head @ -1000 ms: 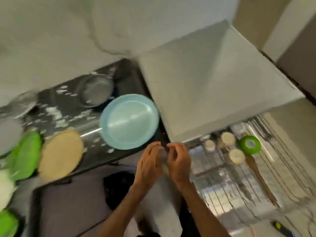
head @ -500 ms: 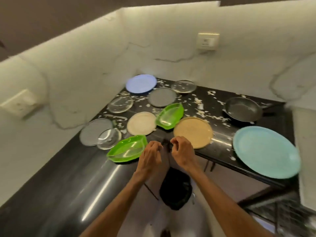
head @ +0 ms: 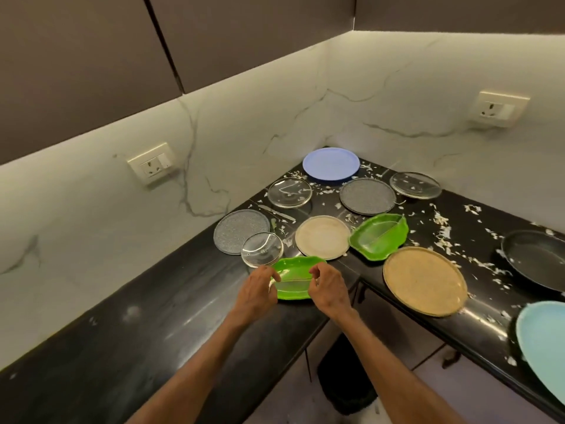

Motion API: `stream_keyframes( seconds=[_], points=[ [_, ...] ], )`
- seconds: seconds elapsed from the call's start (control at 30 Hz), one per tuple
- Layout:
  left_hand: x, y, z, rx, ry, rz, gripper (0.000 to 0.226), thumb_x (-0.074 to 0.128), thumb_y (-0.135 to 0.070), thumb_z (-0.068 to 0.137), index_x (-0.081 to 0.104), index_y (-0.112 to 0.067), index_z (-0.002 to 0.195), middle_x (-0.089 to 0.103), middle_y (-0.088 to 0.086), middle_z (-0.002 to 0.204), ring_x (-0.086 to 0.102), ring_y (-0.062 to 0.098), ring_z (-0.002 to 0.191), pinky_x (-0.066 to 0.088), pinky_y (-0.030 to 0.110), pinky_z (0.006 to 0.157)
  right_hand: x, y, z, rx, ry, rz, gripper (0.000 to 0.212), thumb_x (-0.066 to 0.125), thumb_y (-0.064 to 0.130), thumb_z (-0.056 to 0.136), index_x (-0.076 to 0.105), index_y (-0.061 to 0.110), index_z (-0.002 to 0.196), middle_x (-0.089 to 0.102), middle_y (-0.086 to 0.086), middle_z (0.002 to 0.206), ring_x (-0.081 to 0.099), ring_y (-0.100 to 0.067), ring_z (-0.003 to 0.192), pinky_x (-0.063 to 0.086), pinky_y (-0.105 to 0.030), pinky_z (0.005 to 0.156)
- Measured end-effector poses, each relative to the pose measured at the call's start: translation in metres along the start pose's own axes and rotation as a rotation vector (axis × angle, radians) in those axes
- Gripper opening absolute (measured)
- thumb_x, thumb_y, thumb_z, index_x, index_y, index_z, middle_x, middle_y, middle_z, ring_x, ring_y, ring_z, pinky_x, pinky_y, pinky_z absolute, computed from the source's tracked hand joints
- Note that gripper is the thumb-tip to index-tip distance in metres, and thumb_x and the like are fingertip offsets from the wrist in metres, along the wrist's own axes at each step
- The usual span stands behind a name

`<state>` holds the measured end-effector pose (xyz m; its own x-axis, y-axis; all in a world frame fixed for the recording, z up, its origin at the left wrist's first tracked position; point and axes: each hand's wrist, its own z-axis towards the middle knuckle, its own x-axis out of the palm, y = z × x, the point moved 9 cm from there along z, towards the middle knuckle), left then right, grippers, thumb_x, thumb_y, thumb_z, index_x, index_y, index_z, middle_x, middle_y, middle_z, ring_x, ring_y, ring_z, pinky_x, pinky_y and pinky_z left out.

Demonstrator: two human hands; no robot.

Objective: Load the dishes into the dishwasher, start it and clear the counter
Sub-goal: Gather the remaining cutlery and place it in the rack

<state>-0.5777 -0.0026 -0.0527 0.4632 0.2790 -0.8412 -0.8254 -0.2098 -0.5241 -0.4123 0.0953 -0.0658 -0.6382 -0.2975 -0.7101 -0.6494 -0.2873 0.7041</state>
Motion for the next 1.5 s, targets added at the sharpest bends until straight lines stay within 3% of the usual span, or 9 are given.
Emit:
stream_keyframes(
  seconds=[0.17, 0.37, 0.53, 0.67, 0.83, 0.93, 1.03, 1.3, 1.5],
  points=[
    [0.012, -0.006, 0.016, 0.002, 0.065, 0.033, 0.025, 0.063, -0.007, 0.081, 0.066, -0.018, 0.103, 0.061, -0.002, 0.107, 0.058, 0.016, 0.102, 0.039, 0.02, 0.086, 0.001, -0.013, 0.019, 0.016, 0.055, -0.011, 0.028, 0.059, 0.009, 0.087, 0.067, 0.015, 0.113, 0.071, -0.003, 0.112, 0.068, -0.022, 0.101, 0.054, -0.035, 0.09],
    [0.022, -0.017, 0.054, -0.008, 0.038, 0.014, 0.022, 0.058, -0.014, 0.078, 0.064, -0.019, 0.098, 0.063, -0.003, 0.102, 0.062, 0.019, 0.1, 0.051, 0.04, 0.087, -0.009, -0.03, 0.051, 0.024, 0.049, 0.012, 0.024, 0.056, 0.008, 0.088, 0.068, 0.014, 0.108, 0.072, -0.005, 0.106, 0.068, -0.024, 0.1, 0.052, -0.035, 0.086],
    [0.033, -0.008, 0.083, -0.047, -0.026, 0.047, 0.023, 0.062, -0.003, 0.078, 0.065, -0.015, 0.097, 0.065, 0.002, 0.1, 0.062, 0.022, 0.1, 0.05, 0.038, 0.085, -0.002, -0.045, 0.09, 0.02, 0.072, 0.02, 0.027, 0.056, 0.006, 0.085, 0.069, 0.012, 0.107, 0.072, -0.007, 0.105, 0.068, -0.026, 0.099, 0.055, -0.037, 0.087],
    [0.044, 0.016, 0.113, -0.072, -0.056, 0.094, 0.025, 0.059, 0.005, 0.073, 0.062, -0.012, 0.092, 0.064, 0.008, 0.092, 0.062, 0.029, 0.088, 0.053, 0.047, 0.073, 0.015, -0.053, 0.126, -0.027, 0.101, 0.007, 0.026, 0.057, 0.004, 0.086, 0.068, 0.007, 0.109, 0.07, -0.01, 0.106, 0.066, -0.027, 0.1, 0.053, -0.036, 0.087],
    [0.047, 0.037, 0.162, -0.16, -0.039, 0.178, 0.018, 0.059, -0.002, 0.086, 0.061, -0.004, 0.104, 0.059, 0.013, 0.104, 0.055, 0.027, 0.096, 0.04, 0.031, 0.075, 0.041, -0.054, 0.177, -0.074, 0.171, -0.056, 0.032, 0.062, 0.009, 0.089, 0.067, 0.002, 0.12, 0.068, -0.016, 0.118, 0.061, -0.032, 0.114, 0.047, -0.037, 0.098],
    [0.048, 0.055, 0.186, -0.177, 0.001, 0.207, 0.026, 0.06, -0.005, 0.087, 0.058, -0.004, 0.112, 0.056, 0.013, 0.114, 0.05, 0.028, 0.107, 0.037, 0.03, 0.084, 0.058, -0.049, 0.208, -0.108, 0.204, -0.117, 0.032, 0.06, 0.013, 0.093, 0.063, 0.0, 0.122, 0.066, -0.017, 0.123, 0.058, -0.033, 0.118, 0.043, -0.037, 0.101],
    [0.046, 0.07, 0.204, -0.187, 0.008, 0.259, 0.025, 0.061, -0.008, 0.086, 0.056, -0.008, 0.111, 0.053, 0.008, 0.112, 0.048, 0.025, 0.104, 0.043, 0.032, 0.085, 0.077, -0.038, 0.239, -0.139, 0.212, -0.176, 0.032, 0.054, 0.017, 0.099, 0.057, 0.002, 0.127, 0.059, -0.017, 0.13, 0.052, -0.034, 0.124, 0.04, -0.039, 0.103],
    [0.065, 0.095, 0.237, -0.058, -0.01, 0.301, 0.025, 0.064, -0.002, 0.081, 0.06, -0.01, 0.104, 0.059, 0.008, 0.103, 0.054, 0.024, 0.097, 0.049, 0.037, 0.084, 0.133, -0.011, 0.31, -0.173, 0.178, -0.258, 0.022, 0.059, 0.016, 0.099, 0.059, 0.005, 0.118, 0.06, -0.016, 0.123, 0.053, -0.029, 0.116, 0.043, -0.036, 0.099],
    [0.067, 0.103, 0.253, -0.038, -0.065, 0.253, 0.023, 0.061, -0.001, 0.084, 0.059, -0.014, 0.103, 0.056, 0.0, 0.104, 0.051, 0.014, 0.099, 0.039, 0.02, 0.085, 0.153, -0.015, 0.332, -0.106, 0.02, -0.314, 0.02, 0.07, 0.019, 0.094, 0.067, 0.011, 0.111, 0.06, -0.01, 0.114, 0.056, -0.022, 0.104, 0.05, -0.031, 0.085]
  ],
)
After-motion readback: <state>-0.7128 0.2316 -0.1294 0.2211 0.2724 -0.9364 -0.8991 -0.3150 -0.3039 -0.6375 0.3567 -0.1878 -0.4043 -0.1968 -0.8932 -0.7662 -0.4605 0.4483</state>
